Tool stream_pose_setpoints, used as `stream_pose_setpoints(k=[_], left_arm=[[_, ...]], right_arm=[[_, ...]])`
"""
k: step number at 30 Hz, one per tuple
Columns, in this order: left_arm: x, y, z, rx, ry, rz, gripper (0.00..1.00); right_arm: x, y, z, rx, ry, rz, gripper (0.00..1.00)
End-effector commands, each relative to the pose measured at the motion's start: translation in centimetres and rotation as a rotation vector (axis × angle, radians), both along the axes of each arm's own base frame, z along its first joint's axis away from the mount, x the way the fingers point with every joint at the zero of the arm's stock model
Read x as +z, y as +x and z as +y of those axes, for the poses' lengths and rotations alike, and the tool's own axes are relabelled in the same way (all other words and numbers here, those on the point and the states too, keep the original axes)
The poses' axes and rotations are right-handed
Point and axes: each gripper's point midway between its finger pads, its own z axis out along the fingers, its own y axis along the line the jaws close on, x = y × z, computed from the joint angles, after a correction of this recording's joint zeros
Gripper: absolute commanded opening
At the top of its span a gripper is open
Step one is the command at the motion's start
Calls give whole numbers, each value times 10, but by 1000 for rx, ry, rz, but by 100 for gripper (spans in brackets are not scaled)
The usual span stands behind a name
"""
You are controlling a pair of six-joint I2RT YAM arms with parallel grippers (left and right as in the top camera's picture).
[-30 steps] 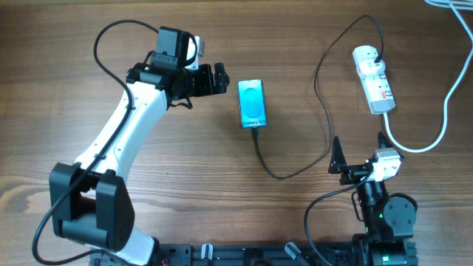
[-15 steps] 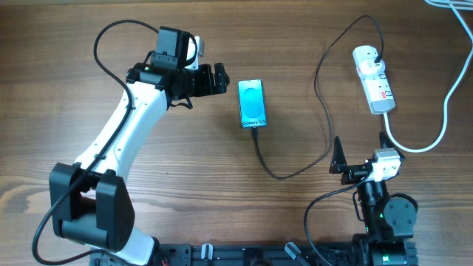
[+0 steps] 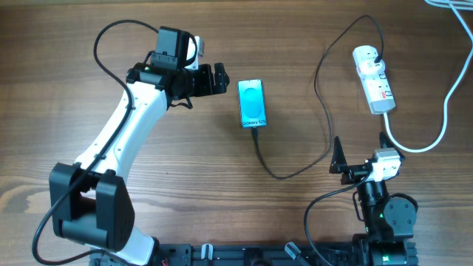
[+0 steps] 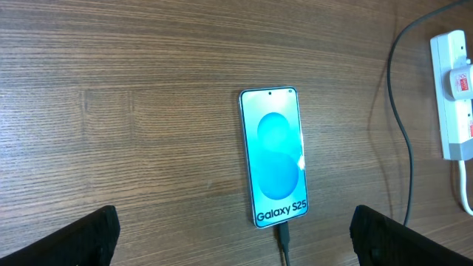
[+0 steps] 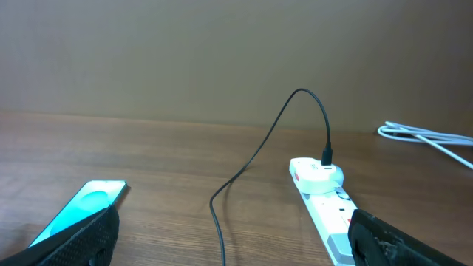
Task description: Plug charger to phone and switch on socket
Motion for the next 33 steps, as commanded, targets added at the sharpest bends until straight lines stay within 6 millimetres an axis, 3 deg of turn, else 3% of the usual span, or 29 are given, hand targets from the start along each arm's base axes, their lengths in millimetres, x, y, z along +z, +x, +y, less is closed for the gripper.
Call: stream_pose_setpoints(k=[1,18,22,24,26,30,33], left_arm=[[-2,1,2,-12,18,-8,100],[1,-7,5,2,79,-18,100],[16,-8,22,59,110,-173,100],[13,-17,35,88,100,-212,100],[7,-33,59,139,95,-242,100],[34,-54,86,171,72,-418,100],[45,-87,106,198,81,-531,99]], right_arm=[[2,0,-2,-11,6,-11,100],[2,0,-2,-11,6,-11,100],[2,0,-2,-11,6,-11,100],[2,0,-2,-11,6,-11,100],[2,0,-2,-11,6,-11,100],[2,0,-2,-11,6,-11,100],[2,0,-2,-11,6,-11,100]])
